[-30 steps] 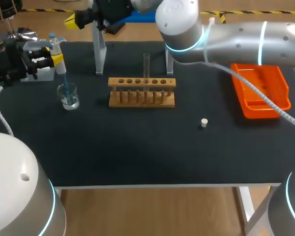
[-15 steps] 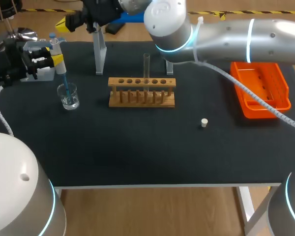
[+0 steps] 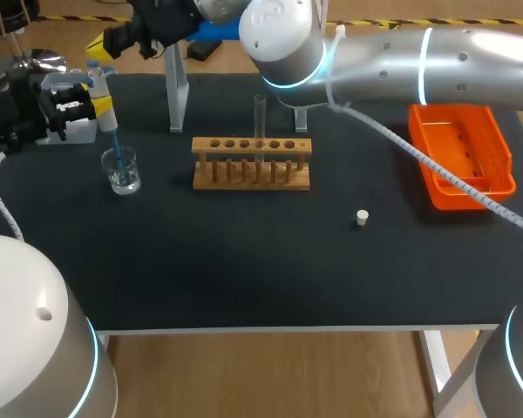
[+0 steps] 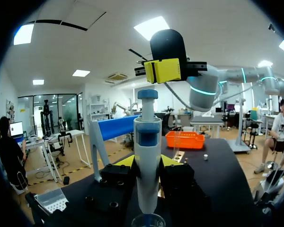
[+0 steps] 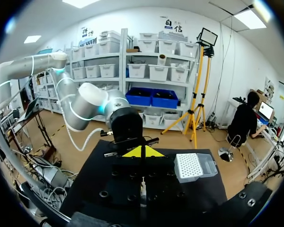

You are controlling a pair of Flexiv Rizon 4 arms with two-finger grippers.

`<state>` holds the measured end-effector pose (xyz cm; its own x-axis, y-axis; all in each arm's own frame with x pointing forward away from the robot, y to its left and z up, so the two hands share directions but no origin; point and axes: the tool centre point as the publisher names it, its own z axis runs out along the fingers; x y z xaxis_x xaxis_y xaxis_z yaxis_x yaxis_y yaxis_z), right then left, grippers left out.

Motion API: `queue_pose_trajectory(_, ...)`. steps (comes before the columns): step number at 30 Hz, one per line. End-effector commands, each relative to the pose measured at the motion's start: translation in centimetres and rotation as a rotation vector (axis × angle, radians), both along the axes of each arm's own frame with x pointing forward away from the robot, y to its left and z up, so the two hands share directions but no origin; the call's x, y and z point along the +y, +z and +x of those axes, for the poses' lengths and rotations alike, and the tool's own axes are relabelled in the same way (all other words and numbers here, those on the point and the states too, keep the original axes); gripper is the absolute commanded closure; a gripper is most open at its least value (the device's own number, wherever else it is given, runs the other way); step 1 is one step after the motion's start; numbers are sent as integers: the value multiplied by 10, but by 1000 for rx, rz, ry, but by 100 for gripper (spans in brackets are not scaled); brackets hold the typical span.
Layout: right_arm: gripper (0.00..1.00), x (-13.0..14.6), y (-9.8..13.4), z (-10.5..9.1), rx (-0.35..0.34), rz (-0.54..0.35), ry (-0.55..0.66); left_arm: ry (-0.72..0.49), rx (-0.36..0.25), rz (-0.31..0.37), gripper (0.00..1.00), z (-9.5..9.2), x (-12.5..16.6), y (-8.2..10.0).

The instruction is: Invert the test tube, pick up the pipette, mount the tip to pipette, aspirate from beaker and dispense into the tube, eject the tip, return the pipette, and cap with the stopper.

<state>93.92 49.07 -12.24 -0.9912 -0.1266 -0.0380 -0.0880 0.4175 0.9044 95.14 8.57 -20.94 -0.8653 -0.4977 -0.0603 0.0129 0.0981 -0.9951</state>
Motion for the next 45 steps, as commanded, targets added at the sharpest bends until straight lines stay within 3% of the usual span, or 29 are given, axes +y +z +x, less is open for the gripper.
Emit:
queue_pose_trajectory(1,100,7,-3,6,5,-9,6,1,-3,-1,100,0,0,0)
queue_pose_trajectory(45,100,5,-25,3,32,-48,12,1,-3,-1,100,0,0,0)
